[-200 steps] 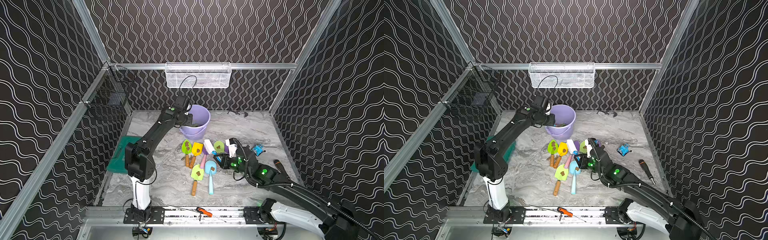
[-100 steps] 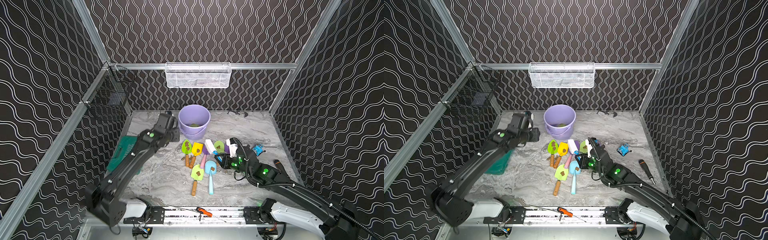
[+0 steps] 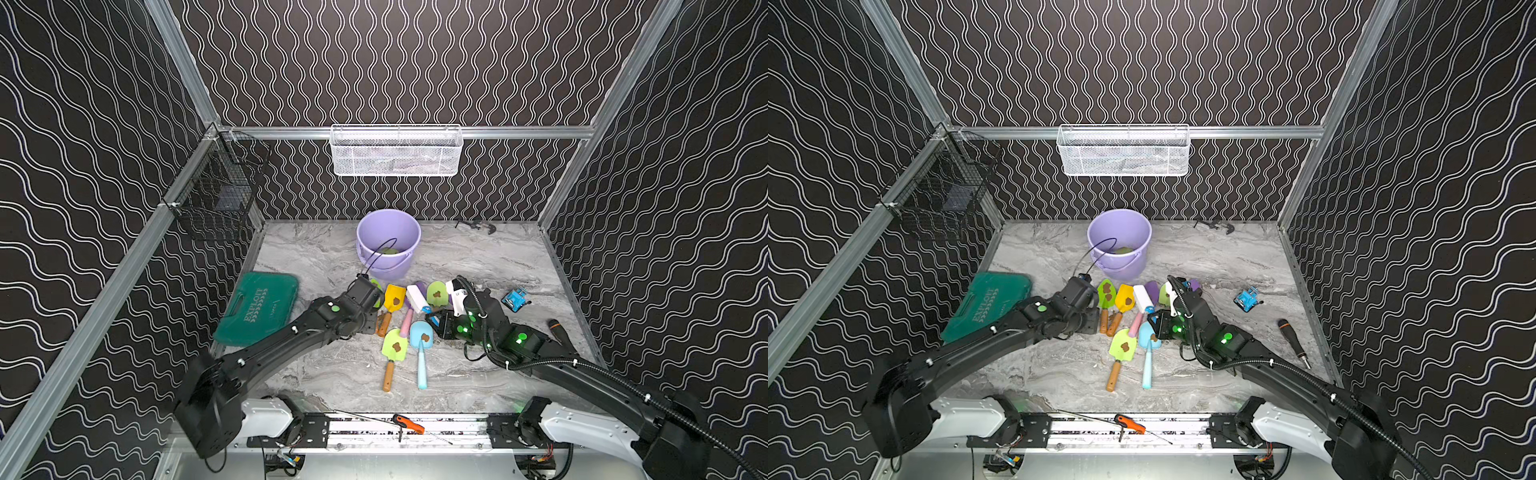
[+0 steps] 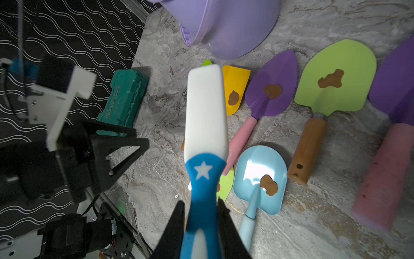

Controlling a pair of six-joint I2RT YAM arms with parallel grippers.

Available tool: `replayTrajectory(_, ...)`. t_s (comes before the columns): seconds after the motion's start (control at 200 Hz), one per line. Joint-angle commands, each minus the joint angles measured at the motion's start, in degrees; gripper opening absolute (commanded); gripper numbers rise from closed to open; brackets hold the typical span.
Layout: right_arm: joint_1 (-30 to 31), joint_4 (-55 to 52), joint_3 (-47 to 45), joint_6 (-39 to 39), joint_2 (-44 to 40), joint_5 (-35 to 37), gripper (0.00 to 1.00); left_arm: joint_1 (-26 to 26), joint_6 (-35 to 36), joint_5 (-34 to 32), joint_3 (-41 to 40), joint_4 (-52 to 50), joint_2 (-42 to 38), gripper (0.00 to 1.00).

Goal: Brush the soil off the hand trowel and place it into the bucket
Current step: Pick up the hand trowel from the center of the board.

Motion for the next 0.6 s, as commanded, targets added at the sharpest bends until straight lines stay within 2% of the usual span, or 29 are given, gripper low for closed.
replayTrajectory(0.0,0.23,0.37,0.67,0.29,-0.32,0.96,0.0,-0.81,-0.64,0.08,-0.64,6.0,3.65,0.56)
replayTrajectory(0.145,0.31,0.37,-0.2,0.7,-1.44,1.49,0.0,-1.01,-0.51,-0.24,-0.78,8.41,8.3,0.56)
replayTrajectory(0.595,0.31,2.34,-1.97,0.98,-1.72,1.27,0.0,-1.03,0.64,-2.81,0.26,11.11,15.5,0.51)
